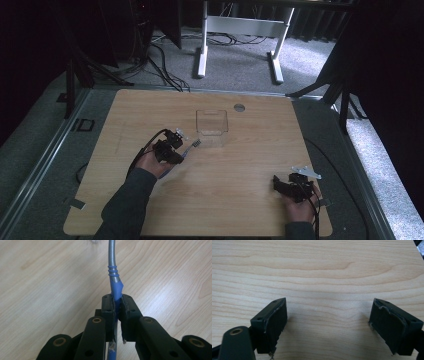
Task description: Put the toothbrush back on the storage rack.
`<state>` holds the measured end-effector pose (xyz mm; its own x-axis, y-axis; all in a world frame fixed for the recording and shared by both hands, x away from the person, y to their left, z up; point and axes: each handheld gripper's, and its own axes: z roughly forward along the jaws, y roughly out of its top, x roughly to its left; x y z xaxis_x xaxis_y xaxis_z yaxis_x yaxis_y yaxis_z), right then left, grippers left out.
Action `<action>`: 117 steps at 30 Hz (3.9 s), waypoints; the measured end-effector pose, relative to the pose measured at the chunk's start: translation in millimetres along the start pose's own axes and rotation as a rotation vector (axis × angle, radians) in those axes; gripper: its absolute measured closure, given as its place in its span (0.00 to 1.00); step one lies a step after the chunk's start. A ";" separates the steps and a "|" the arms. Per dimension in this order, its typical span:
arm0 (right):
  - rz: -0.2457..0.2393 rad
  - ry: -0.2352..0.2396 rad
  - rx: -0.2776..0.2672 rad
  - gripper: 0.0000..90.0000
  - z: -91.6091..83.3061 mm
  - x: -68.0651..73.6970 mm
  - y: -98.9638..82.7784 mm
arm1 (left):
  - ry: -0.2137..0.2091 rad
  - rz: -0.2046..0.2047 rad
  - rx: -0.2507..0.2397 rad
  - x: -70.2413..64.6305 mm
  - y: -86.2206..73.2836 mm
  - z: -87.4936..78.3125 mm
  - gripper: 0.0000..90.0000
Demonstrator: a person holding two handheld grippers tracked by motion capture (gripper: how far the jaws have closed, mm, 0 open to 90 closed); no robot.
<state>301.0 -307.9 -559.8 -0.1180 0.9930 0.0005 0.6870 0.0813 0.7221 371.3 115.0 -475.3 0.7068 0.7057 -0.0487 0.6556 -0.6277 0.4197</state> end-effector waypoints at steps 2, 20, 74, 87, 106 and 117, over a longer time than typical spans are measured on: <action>0.000 0.000 0.000 0.16 0.0 0.0 0.0 | 0.002 0.000 -0.015 0.0 0.0 -1.8 0.91; 0.000 0.000 0.000 0.16 0.0 0.0 0.0 | -0.039 -0.002 -0.116 3.6 -0.3 -12.1 0.91; 0.000 0.000 0.000 0.16 0.0 0.0 0.0 | -0.048 -0.072 -0.375 5.5 3.8 -30.2 0.91; 0.001 0.000 0.000 0.16 0.0 0.0 0.0 | -0.039 -0.085 -0.420 1.0 6.5 -27.3 0.91; 0.000 0.000 0.000 0.16 0.0 0.0 0.0 | -0.043 -0.098 -0.519 0.1 8.2 -31.2 0.91; 0.000 0.000 0.000 0.16 0.0 0.0 0.0 | -0.061 -0.102 -0.533 -1.5 12.6 -28.8 0.91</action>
<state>301.1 -307.8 -559.8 -0.1179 0.9930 0.0008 0.6868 0.0809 0.7223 370.9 115.6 -443.9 0.6709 0.7244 -0.1588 0.5076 -0.2924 0.8105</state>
